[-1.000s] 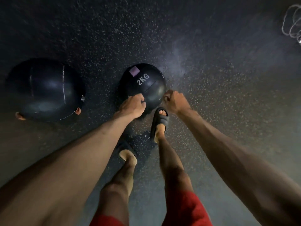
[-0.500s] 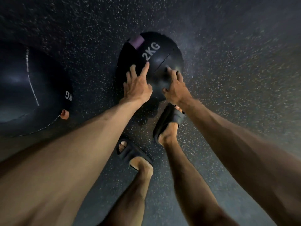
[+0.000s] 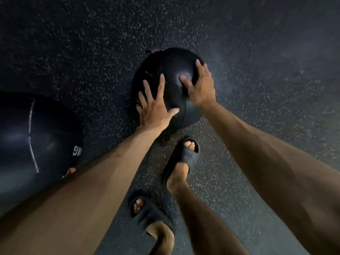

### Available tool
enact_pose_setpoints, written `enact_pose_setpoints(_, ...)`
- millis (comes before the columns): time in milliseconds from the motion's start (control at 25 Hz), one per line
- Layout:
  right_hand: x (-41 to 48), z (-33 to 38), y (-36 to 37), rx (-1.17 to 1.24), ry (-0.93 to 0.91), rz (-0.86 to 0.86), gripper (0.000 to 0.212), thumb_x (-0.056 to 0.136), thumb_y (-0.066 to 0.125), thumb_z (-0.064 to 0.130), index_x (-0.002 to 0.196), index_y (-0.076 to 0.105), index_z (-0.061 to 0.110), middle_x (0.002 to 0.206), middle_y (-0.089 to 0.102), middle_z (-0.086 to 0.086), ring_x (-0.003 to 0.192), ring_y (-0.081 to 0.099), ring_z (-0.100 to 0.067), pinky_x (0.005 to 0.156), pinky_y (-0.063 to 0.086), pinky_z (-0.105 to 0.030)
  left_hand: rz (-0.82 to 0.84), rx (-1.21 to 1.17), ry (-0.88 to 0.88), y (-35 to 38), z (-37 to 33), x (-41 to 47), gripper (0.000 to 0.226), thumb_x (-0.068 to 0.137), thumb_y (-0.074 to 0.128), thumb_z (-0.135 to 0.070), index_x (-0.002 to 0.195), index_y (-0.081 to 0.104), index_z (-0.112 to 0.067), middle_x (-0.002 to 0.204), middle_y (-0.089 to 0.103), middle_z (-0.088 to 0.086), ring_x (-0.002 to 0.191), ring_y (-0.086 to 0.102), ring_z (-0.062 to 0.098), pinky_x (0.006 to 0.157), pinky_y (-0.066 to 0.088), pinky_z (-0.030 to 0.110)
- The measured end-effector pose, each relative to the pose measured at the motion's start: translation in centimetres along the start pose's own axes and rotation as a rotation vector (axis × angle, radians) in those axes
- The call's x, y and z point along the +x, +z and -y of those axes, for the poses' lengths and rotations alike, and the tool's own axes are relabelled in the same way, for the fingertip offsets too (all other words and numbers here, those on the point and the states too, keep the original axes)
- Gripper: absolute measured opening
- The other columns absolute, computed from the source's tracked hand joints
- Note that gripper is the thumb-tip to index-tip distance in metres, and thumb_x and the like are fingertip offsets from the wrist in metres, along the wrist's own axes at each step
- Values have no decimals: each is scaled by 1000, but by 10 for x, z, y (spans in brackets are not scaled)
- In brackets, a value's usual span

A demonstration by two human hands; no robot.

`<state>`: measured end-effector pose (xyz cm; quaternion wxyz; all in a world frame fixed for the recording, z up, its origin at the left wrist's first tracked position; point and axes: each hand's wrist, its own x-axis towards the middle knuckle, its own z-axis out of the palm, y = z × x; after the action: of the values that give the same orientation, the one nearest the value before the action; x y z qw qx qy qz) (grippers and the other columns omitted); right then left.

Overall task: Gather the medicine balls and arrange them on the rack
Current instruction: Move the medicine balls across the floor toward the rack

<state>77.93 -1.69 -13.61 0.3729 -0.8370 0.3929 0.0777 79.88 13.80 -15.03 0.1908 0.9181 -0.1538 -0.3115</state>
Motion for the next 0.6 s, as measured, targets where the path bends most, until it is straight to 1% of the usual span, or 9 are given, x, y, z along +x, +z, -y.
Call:
enact_pose_setpoints(80,9,2,1,84,-73,-110,68,99,55,42,156,29,16,163,23,-13,152,18,-28,123,21,-48,-34,-54,-73,-16,-17,45,99,90,67,-46,153,-8,-49,167,-9,12,151,3,43,117,15,64)
enact_pose_setpoints(120,6,-2,5,70,-125,-137,65,100,55,40,155,31,16,163,22,-13,152,18,-28,122,22,-48,-26,-81,-104,-27,-26,67,96,90,67,-47,154,-5,-50,167,-6,11,150,4,43,117,15,63)
enact_pose_setpoints(200,1,-14,13,-14,-210,-130,68,100,55,40,157,25,21,166,11,-10,154,10,-27,124,18,-48,-13,-133,-132,-48,-40,108,90,89,66,-52,155,5,-49,167,2,8,149,9,41,116,17,62)
enact_pose_setpoints(240,5,-17,14,-36,-220,-116,70,100,54,42,159,21,25,168,5,-7,155,5,-26,125,15,-48,-36,-164,-130,-55,-45,124,86,88,65,-54,155,11,-47,166,7,8,148,12,39,115,19,61)
enact_pose_setpoints(280,15,-15,14,-37,-218,-109,71,100,53,44,159,18,28,168,2,-5,155,2,-25,125,14,-50,-85,-193,-119,-59,-48,133,81,89,63,-56,155,17,-43,165,12,8,148,15,38,115,21,61)
enact_pose_setpoints(360,41,-3,10,-52,-206,-102,70,100,50,49,159,16,32,169,2,-3,155,1,-25,124,15,-53,-228,-240,-84,-59,-49,134,72,93,55,-57,155,24,-37,164,17,10,149,17,35,116,25,59)
enact_pose_setpoints(440,71,14,3,-99,-195,-90,69,100,46,55,159,15,38,169,4,-2,155,3,-25,122,15,-56,-334,-260,-38,-47,-42,120,73,95,52,-57,157,21,-35,165,14,13,150,15,33,115,29,58)
enact_pose_setpoints(520,106,36,-4,-124,-154,-66,68,99,44,59,158,15,42,169,7,0,155,5,-25,119,15,-58,-306,-207,15,-39,-31,107,84,92,56,-59,158,9,-37,166,6,15,151,11,35,114,29,58)
enact_pose_setpoints(600,142,62,-13,-81,-112,-53,68,98,48,57,157,23,36,168,14,-2,154,10,-25,120,15,-57,-239,-167,5,-42,-30,114,97,88,63,-58,157,-3,-43,166,-3,16,151,7,37,114,28,59)
